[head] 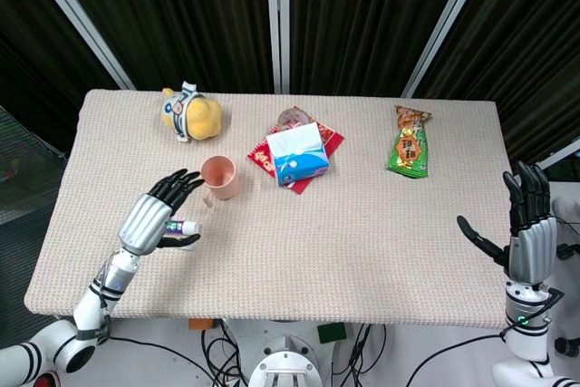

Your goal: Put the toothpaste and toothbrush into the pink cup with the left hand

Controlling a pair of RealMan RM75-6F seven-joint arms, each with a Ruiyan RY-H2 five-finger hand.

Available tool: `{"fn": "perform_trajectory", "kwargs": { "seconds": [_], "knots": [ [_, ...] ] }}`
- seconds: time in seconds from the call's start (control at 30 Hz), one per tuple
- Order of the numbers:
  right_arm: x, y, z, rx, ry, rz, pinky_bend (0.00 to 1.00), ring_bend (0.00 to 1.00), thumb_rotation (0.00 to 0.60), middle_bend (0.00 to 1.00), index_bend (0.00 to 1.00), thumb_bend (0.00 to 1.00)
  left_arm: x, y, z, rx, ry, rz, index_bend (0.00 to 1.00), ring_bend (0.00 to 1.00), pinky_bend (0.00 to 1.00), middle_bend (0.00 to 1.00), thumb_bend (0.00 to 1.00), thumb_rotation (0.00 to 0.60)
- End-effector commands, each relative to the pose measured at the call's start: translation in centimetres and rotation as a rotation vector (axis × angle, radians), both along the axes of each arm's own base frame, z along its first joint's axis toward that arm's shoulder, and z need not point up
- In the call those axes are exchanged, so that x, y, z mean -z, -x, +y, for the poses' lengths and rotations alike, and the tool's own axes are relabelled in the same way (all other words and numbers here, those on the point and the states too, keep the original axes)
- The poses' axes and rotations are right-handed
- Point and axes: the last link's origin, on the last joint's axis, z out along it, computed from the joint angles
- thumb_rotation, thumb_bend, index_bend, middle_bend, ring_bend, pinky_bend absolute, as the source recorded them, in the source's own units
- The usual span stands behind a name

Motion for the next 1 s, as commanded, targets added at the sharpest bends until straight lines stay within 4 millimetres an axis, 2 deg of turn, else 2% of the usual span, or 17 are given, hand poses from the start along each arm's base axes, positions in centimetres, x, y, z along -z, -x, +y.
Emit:
{"fn": "perform_trajectory", "kwargs": {
  "seconds": [0.03, 0.23, 0.4, 0.77, 1.0],
  "knots": [
    [-0.2, 0.3, 0.2, 0.012, 0.004, 0.004, 0.0, 0.0, 0.6, 0.0, 0.0, 0.42, -0.1, 2.0, 0.3, -0.096, 0.063, 0.102, 0.13, 0.08, 0.22, 0.09, 0.06, 0.583],
    [-0.7, 1.7, 1.1, 0.072, -0.016, 0.042, 0.0, 0.0, 0.6, 0.0, 0.0, 0.42, -0.7, 4.6, 1.2, -0.217, 0.112, 0.254, 0.18, 0.11, 0.22, 0.16, 0.09, 0.6],
    [-1.4, 2.6, 2.2, 0.102, -0.009, 0.03, 0.0, 0.0, 0.6, 0.0, 0.0, 0.42, -0.3, 5.9, 2.0, -0.291, 0.158, 0.34, 0.2, 0.12, 0.23, 0.2, 0.09, 0.599],
    [-2.0, 3.7, 2.9, 0.14, -0.005, 0.012, 0.0, 0.0, 0.6, 0.0, 0.0, 0.42, 1.6, 5.7, 2.9, -0.301, 0.201, 0.353, 0.3, 0.12, 0.23, 0.2, 0.09, 0.599],
    [-1.8, 4.2, 2.8, 0.164, -0.014, 0.006, 0.0, 0.0, 0.6, 0.0, 0.0, 0.42, 2.3, 5.6, 3.2, -0.306, 0.21, 0.359, 0.31, 0.12, 0.23, 0.2, 0.09, 0.599]
  ]
}}
